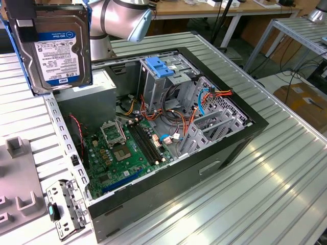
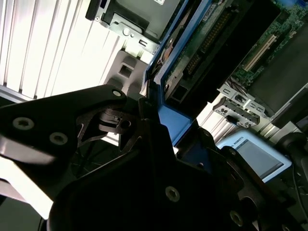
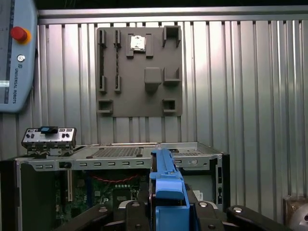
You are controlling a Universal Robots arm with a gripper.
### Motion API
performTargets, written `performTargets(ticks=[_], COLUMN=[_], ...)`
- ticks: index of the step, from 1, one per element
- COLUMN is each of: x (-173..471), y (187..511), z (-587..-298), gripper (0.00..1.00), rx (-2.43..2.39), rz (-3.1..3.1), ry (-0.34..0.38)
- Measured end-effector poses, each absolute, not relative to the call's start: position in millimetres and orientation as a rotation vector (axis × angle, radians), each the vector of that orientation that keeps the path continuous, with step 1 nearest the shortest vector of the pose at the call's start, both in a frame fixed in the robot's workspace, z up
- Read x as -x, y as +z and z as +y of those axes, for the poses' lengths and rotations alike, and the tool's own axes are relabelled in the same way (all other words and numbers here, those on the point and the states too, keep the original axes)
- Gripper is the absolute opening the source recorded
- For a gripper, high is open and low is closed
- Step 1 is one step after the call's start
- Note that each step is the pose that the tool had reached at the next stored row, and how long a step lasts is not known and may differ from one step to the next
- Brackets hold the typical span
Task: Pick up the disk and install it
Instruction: 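Pick up the disk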
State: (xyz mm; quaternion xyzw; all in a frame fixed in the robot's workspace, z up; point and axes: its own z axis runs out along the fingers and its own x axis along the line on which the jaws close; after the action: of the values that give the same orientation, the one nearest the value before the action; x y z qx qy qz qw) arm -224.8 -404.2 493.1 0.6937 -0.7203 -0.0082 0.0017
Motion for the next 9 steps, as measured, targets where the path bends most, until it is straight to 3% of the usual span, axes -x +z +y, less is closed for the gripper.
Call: performTargets(ticks=[9], x=[204], y=[493], z=[-406], gripper=[0.37], rx=[-2.177], rz=[-2.26], ry=[-0.026])
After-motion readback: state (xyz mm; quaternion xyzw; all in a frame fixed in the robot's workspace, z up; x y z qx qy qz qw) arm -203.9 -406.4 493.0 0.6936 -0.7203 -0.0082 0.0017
